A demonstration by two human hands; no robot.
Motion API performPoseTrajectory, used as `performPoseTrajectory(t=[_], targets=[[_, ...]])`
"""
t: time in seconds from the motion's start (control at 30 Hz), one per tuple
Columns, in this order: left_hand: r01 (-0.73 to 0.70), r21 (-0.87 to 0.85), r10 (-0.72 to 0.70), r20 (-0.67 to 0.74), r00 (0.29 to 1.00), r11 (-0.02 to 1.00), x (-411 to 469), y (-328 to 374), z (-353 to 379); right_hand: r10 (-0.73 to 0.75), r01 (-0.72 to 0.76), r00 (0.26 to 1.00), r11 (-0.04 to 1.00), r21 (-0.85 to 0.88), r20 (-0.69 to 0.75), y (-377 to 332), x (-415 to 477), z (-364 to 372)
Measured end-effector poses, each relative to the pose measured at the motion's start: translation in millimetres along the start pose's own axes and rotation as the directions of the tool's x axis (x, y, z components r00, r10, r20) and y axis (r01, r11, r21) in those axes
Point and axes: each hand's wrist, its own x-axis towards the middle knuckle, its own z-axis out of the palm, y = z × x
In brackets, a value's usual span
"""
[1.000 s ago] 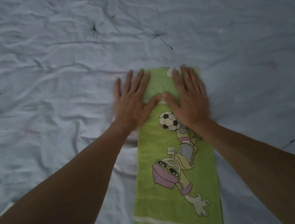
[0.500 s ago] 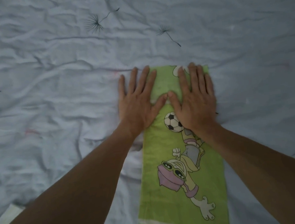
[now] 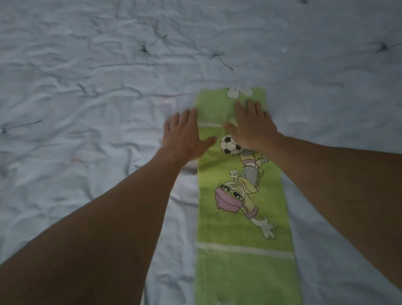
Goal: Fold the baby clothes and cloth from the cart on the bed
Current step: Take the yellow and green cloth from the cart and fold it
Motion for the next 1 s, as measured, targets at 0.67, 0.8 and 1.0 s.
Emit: performPoseTrajectory(t=[0.67,0.8,1.0], targets=[[-0.158,0.289,0.179,-0.051,0.982,0.944,-194,63,-114,0.186,-0.164,0.911,0.982,0.090,-0.369,-57,-242,-72],[-0.298,0.248,0.319,-0.047,0.947,0.922,-252,91,-147,0.298,-0.257,0.874,0.954,0.154,-0.384,-58,-331,-97],[-0.424,0.258,0.448,-0.040,0.893,0.868,-368,155,-200,0.468,-0.390,0.791,0.882,0.265,-0.393,-76,-478,-135]])
